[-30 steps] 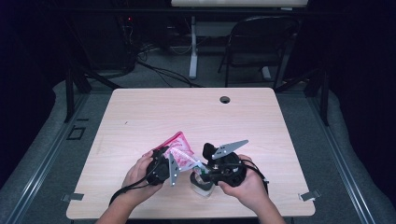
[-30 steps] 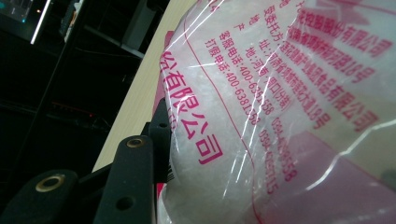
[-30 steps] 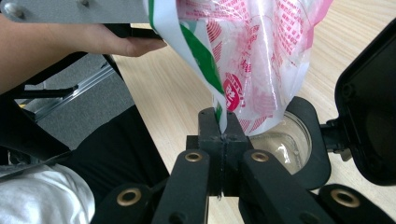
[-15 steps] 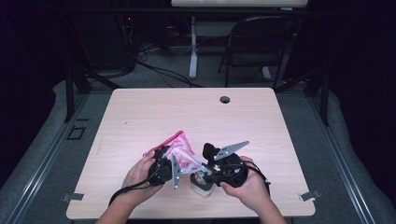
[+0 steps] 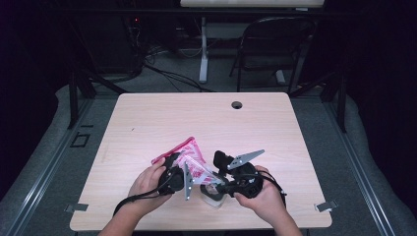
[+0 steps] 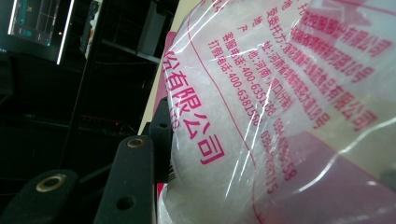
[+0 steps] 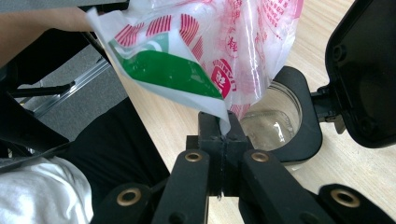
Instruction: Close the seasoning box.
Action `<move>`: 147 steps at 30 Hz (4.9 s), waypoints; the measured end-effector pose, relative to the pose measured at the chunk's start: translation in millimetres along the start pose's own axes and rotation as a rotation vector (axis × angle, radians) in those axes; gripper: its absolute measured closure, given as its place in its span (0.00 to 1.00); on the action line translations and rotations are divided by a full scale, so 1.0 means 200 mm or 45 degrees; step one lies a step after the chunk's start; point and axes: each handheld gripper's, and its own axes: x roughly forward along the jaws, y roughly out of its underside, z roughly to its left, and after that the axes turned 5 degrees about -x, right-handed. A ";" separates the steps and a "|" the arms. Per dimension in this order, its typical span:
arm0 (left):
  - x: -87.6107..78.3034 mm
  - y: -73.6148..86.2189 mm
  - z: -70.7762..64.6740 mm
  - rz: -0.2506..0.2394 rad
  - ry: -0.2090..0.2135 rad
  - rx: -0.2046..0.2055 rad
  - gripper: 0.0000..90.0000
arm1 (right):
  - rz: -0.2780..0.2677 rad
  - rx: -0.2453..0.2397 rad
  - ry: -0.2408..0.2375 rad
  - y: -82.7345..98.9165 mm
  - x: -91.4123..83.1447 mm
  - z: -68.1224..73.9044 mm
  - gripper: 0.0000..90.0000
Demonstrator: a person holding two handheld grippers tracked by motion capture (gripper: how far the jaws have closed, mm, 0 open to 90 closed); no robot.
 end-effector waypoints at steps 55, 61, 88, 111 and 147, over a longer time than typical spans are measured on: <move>-0.06 -0.09 0.03 0.034 -0.055 0.147 0.68 | 0.026 0.031 0.035 0.02 0.00 -0.04 1.00; -0.07 -0.09 0.03 0.037 -0.063 0.166 0.68 | 0.025 0.036 0.040 0.03 0.00 -0.05 1.00; -0.08 -0.11 0.03 0.046 -0.076 0.221 0.68 | 0.025 0.042 0.043 0.03 0.00 -0.05 1.00; -0.09 -0.11 0.02 0.062 -0.092 0.299 0.69 | 0.032 0.039 0.044 0.03 0.00 -0.05 1.00; -0.11 -0.14 0.01 0.062 -0.111 0.341 0.70 | 0.033 0.046 0.049 0.04 -0.01 -0.06 1.00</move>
